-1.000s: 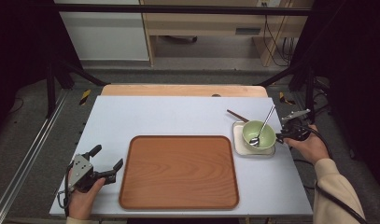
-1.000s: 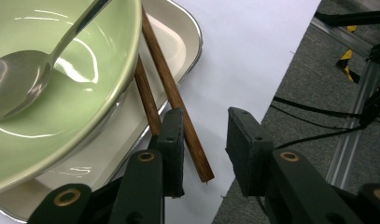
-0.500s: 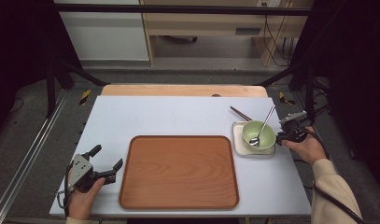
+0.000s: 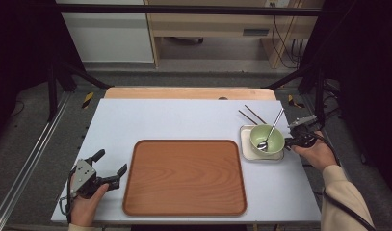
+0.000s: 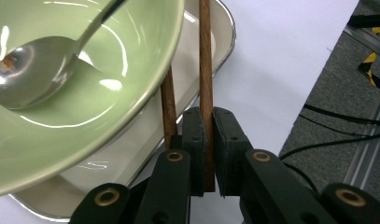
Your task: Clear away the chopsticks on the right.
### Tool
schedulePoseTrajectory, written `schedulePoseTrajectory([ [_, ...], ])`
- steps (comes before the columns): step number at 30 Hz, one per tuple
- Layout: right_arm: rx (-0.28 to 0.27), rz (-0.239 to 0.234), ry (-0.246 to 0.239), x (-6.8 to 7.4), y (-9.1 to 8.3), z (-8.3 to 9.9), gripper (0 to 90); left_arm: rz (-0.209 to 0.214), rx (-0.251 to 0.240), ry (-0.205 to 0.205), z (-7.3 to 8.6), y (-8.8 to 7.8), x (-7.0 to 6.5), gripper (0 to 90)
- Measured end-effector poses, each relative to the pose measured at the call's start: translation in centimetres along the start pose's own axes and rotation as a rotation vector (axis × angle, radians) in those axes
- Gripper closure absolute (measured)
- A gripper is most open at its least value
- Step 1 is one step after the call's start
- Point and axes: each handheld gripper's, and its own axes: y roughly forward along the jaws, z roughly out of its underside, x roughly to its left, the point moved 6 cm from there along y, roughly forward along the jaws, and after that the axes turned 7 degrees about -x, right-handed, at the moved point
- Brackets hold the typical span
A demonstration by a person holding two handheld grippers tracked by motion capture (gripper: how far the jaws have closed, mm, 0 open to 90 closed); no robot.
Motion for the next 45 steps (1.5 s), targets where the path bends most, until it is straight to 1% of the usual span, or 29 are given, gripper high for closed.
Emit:
schedulePoseTrajectory([
  [2, -0.007, 0.005, -0.006, 0.0, -0.1, 0.0, 84.2, -0.003, -0.002, -0.002, 0.0, 0.0, 0.1, 4.8],
  [6, -0.026, 0.012, 0.016, -0.1, -0.5, -0.2, 84.3, -0.005, -0.003, -0.004, 0.0, 0.0, 0.1, 4.8],
  [7, -0.034, 0.019, 0.009, -0.2, -0.6, -0.2, 84.3, -0.005, -0.003, -0.003, 0.0, 0.0, 0.1, 4.8],
  [10, -0.050, 0.036, 0.036, -0.4, -1.0, -0.3, 84.3, -0.004, -0.004, -0.002, -0.1, 0.0, 0.1, 4.8],
  [13, -0.056, 0.045, 0.042, -0.5, -1.5, -0.4, 84.3, -0.005, -0.004, -0.004, -0.1, 0.0, 0.1, 4.8],
  [17, -0.066, 0.101, 0.035, -1.0, -2.2, -0.6, 84.3, -0.003, -0.007, 0.000, -0.1, -0.1, 0.1, 4.8],
  [20, -0.070, 0.152, 0.056, -1.5, -2.9, -0.9, 84.4, -0.006, -0.012, -0.004, -0.2, -0.2, 0.1, 4.7],
  [23, -0.098, 0.189, 0.078, -2.0, -3.7, -1.4, 84.4, -0.010, -0.015, -0.006, -0.3, -0.2, 0.2, 4.8],
  [25, -0.119, 0.208, 0.088, -2.1, -4.2, -1.8, 84.4, -0.011, -0.015, -0.006, -0.3, -0.2, 0.2, 4.7],
  [29, -0.150, 0.231, 0.098, -2.0, -5.1, -2.3, 84.4, -0.010, -0.012, -0.003, -0.2, -0.2, 0.1, 4.7],
  [30, -0.153, 0.240, 0.109, -2.0, -5.3, -2.3, 84.5, -0.009, -0.012, -0.003, -0.2, -0.2, 0.1, 4.7],
  [36, -0.187, 0.250, 0.127, -1.8, -6.3, -2.7, 84.5, -0.009, -0.015, -0.006, -0.2, -0.2, 0.2, 4.6],
  [37, -0.187, 0.249, 0.118, -1.8, -6.5, -2.7, 84.4, -0.011, -0.015, -0.007, -0.2, -0.2, 0.2, 4.6],
  [42, -0.210, 0.253, 0.133, -1.5, -7.2, -3.2, 84.5, -0.015, -0.017, -0.008, -0.3, -0.3, 0.3, 4.6],
  [43, -0.211, 0.254, 0.121, -1.5, -7.5, -3.3, 84.5, -0.015, -0.019, -0.011, -0.3, -0.3, 0.3, 4.6],
  [45, -0.226, 0.253, 0.133, -1.3, -8.0, -3.7, 84.5, -0.017, -0.019, -0.019, -0.2, -0.3, 0.4, 4.6],
])
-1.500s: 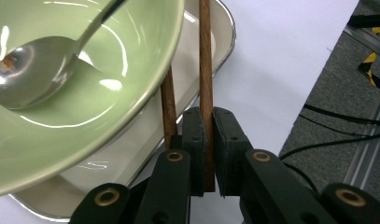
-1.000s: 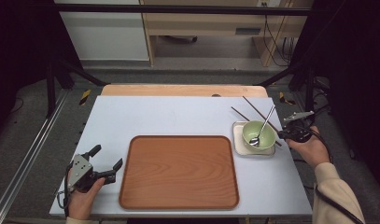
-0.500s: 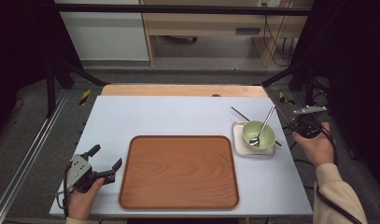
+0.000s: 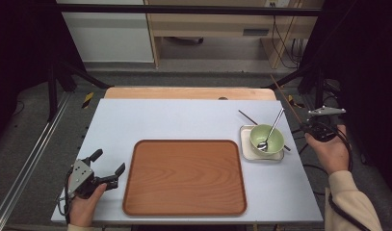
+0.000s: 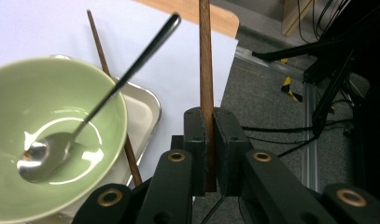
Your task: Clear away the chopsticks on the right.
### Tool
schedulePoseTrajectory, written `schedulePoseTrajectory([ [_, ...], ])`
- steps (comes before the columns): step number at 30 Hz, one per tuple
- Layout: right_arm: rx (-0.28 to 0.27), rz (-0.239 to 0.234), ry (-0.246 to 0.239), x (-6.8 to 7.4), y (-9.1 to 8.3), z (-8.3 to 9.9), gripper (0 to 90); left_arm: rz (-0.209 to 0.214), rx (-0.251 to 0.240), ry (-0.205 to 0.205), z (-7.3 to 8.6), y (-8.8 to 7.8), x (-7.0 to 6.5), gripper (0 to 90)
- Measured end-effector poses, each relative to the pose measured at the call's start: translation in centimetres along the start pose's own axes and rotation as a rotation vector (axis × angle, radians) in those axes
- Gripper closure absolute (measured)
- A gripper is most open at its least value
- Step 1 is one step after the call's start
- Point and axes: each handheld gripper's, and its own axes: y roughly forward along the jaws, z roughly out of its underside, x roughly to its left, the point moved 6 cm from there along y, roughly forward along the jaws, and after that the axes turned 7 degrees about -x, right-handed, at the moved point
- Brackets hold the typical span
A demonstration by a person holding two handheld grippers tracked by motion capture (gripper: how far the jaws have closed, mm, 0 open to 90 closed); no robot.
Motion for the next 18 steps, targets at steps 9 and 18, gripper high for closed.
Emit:
schedulePoseTrajectory([
  [9, -0.070, -0.025, 0.003, 1.1, -2.5, -3.1, 84.4, -0.002, 0.001, -0.005, 0.1, 0.1, 0.1, 4.7],
  [18, -0.089, -0.095, -0.007, 5.0, -4.3, -5.2, 84.5, -0.002, -0.001, 0.005, 0.0, -0.1, 0.1, 4.6],
])
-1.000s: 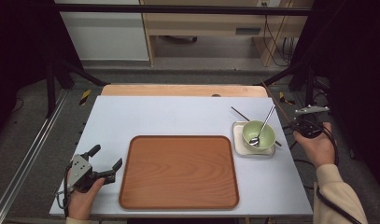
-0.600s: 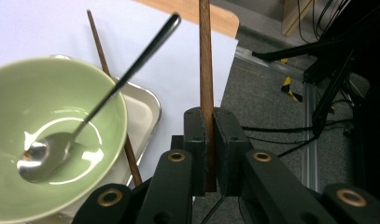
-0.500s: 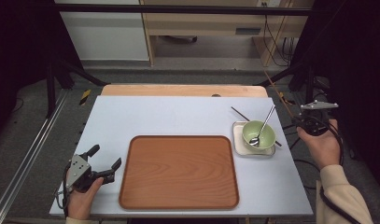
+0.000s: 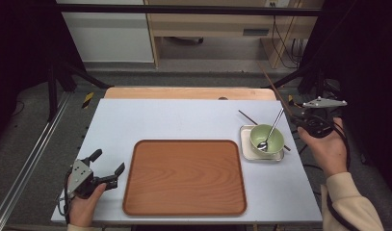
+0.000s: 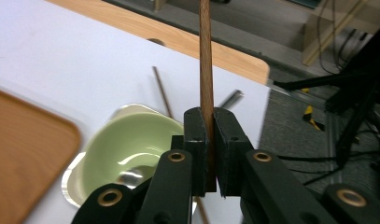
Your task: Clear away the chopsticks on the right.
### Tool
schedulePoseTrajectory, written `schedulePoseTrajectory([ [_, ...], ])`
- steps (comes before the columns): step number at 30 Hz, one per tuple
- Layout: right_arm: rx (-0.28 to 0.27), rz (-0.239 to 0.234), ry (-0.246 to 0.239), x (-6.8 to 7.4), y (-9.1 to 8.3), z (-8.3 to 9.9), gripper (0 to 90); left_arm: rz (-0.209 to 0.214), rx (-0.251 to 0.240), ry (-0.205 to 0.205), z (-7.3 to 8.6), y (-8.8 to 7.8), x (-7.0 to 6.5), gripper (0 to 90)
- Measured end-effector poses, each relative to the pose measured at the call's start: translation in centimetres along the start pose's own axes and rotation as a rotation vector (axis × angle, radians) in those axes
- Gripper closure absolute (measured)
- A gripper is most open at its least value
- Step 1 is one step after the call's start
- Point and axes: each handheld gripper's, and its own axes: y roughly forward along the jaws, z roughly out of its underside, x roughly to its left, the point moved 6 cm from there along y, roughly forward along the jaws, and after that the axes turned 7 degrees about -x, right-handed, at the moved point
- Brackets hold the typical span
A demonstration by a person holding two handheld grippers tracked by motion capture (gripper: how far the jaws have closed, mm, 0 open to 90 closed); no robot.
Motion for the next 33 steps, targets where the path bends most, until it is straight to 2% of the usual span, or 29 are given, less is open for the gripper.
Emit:
schedulePoseTrajectory([
  [6, 0.001, -0.056, -0.038, 3.6, 0.0, -1.5, 84.4, -0.004, -0.005, 0.000, -0.1, -0.1, 0.1, 4.6],
  [11, 0.016, -0.115, -0.055, 6.9, 0.5, -1.8, 84.4, -0.008, -0.005, -0.002, -0.1, -0.1, 0.2, 4.6],
  [21, 0.097, -0.210, -0.063, 12.9, 1.9, -0.2, 84.4, -0.024, -0.020, -0.016, -0.3, -0.3, 0.6, 4.6],
  [26, 0.129, -0.248, -0.047, 15.1, 2.2, 1.0, 84.4, -0.027, -0.025, -0.024, -0.3, -0.4, 0.7, 4.6],
  [28, 0.141, -0.257, -0.054, 15.7, 2.2, 1.6, 84.4, -0.028, -0.028, -0.026, -0.4, -0.4, 0.8, 4.6],
  [33, 0.165, -0.281, -0.024, 17.0, 2.1, 3.0, 84.4, -0.031, -0.029, -0.029, -0.4, -0.5, 0.9, 4.7],
])
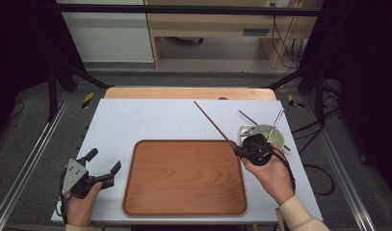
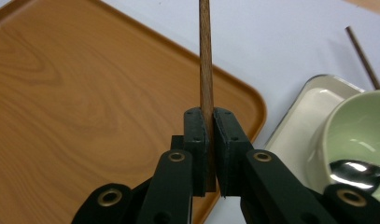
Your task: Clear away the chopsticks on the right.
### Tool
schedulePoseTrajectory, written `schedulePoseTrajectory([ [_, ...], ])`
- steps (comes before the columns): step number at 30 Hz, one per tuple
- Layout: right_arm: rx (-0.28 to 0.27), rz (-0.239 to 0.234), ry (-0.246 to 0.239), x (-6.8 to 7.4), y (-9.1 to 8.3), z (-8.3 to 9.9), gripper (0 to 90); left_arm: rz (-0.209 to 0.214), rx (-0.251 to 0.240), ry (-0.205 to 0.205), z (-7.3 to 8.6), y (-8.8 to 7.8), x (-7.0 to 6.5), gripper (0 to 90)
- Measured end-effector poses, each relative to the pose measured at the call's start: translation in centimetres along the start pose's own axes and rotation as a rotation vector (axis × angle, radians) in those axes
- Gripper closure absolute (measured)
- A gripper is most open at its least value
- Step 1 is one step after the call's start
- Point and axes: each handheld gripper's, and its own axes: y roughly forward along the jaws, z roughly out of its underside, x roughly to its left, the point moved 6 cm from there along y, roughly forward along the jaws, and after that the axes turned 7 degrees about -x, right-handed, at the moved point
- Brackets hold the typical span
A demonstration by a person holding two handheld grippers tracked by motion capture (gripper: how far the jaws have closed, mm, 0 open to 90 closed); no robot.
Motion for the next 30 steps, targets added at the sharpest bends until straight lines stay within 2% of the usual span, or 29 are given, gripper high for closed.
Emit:
schedulePoseTrajectory([
  [5, 0.018, -0.022, 0.035, 1.0, 0.3, 1.3, 84.4, -0.003, 0.001, 0.000, 0.0, 0.0, 0.0, 4.6],
  [13, 0.047, -0.052, 0.054, 2.3, 0.0, 3.8, 84.4, 0.000, 0.001, 0.001, 0.0, 0.1, -0.1, 4.6],
  [15, 0.057, -0.048, 0.054, 2.4, 0.0, 4.6, 84.4, -0.001, 0.000, 0.000, 0.0, 0.1, -0.1, 4.6],
  [16, 0.064, -0.051, 0.075, 2.6, -0.1, 4.8, 84.4, -0.001, 0.000, -0.001, 0.0, 0.0, 0.0, 4.6],
  [20, 0.076, -0.053, 0.089, 3.1, -0.4, 5.7, 84.4, -0.002, -0.001, -0.002, 0.0, 0.0, 0.0, 4.6],
  [23, 0.079, -0.053, 0.081, 3.3, -0.7, 6.2, 84.4, 0.000, -0.001, -0.003, 0.0, 0.1, -0.1, 4.6],
  [24, 0.079, -0.051, 0.096, 3.5, -0.8, 6.4, 84.4, 0.001, -0.001, -0.003, 0.0, 0.1, -0.1, 4.6],
  [30, 0.100, -0.060, 0.105, 3.9, -0.9, 7.7, 84.3, 0.003, -0.002, 0.000, 0.0, 0.1, -0.2, 4.6],
])
